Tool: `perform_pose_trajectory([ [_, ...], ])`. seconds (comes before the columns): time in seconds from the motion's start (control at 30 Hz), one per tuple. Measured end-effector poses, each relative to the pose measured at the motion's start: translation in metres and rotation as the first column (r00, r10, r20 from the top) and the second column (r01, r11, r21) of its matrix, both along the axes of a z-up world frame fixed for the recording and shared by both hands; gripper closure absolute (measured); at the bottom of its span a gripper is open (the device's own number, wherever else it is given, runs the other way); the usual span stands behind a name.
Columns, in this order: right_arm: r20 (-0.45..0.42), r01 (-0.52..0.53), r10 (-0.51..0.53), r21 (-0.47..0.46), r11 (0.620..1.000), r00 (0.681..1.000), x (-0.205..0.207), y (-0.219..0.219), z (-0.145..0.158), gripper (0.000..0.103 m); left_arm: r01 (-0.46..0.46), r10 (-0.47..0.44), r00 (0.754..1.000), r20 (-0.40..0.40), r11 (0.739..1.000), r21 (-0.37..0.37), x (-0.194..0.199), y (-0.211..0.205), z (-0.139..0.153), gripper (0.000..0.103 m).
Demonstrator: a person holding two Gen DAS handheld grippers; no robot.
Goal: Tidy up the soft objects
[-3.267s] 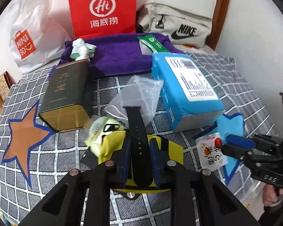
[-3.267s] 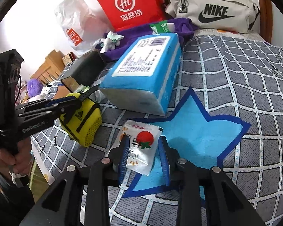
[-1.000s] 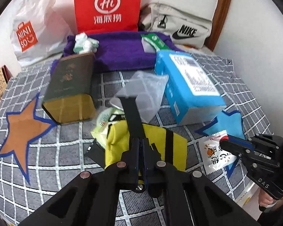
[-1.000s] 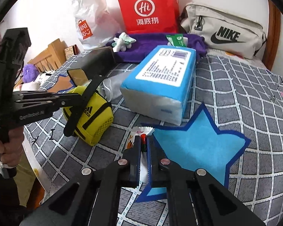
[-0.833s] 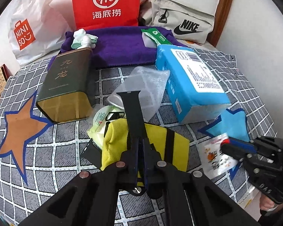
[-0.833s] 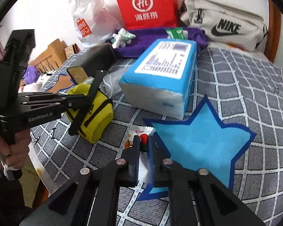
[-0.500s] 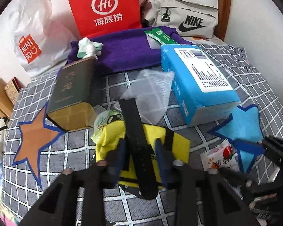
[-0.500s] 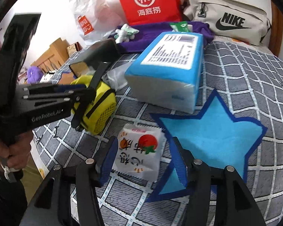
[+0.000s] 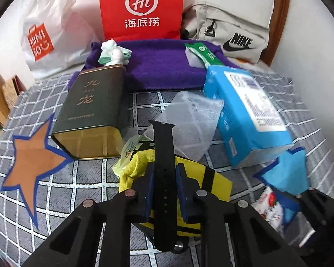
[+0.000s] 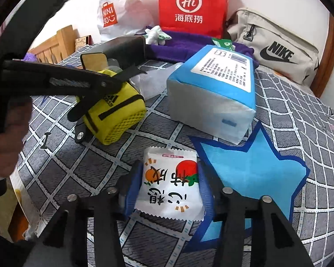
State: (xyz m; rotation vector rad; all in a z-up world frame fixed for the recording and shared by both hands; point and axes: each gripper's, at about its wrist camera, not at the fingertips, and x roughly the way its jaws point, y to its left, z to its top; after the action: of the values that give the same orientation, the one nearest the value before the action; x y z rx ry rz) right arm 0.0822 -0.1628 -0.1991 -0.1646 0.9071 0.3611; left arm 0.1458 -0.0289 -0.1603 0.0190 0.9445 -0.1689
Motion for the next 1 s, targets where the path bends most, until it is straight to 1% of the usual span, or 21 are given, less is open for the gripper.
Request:
perform_pose_trajectory([
  [0.07, -0.004, 0.000, 0.000, 0.000, 1.000, 1.000, 0.000, -0.001, 0.001, 0.059, 0.006, -0.006, 1.000, -0.001, 1.000, -0.018, -0.003, 0.003, 0.003, 0.085],
  [0.23, -0.026, 0.002, 0.000, 0.062, 0.998, 1.000, 0.005, -0.012, 0.012, 0.060, 0.014, -0.014, 1.000, 0.004, 0.999, -0.042, -0.009, 0.007, 0.012, 0.085],
  [0.43, -0.003, 0.005, -0.005, 0.130, 0.992, 1.000, 0.007, -0.024, 0.036, 0.060, 0.023, -0.021, 0.999, 0.029, 0.997, -0.079, -0.011, 0.014, 0.028, 0.085],
  [0.57, 0.007, 0.001, -0.002, 0.163, 0.987, 1.000, 0.010, -0.028, 0.051, 0.060, 0.024, -0.020, 0.999, 0.049, 0.996, -0.086, -0.009, 0.018, 0.039, 0.085],
  [0.73, 0.023, -0.001, -0.003, 0.177, 0.984, 1.000, 0.018, -0.030, 0.065, 0.060, -0.005, 0.011, 0.998, 0.063, 0.996, -0.089, -0.005, 0.031, 0.048, 0.085],
  [1.0, 0.042, 0.010, -0.018, 0.171, 0.985, 0.999, 0.039, -0.034, 0.084, 0.060, -0.089, 0.097, 0.992, 0.080, 0.991, -0.101, 0.003, 0.072, 0.059, 0.085],
])
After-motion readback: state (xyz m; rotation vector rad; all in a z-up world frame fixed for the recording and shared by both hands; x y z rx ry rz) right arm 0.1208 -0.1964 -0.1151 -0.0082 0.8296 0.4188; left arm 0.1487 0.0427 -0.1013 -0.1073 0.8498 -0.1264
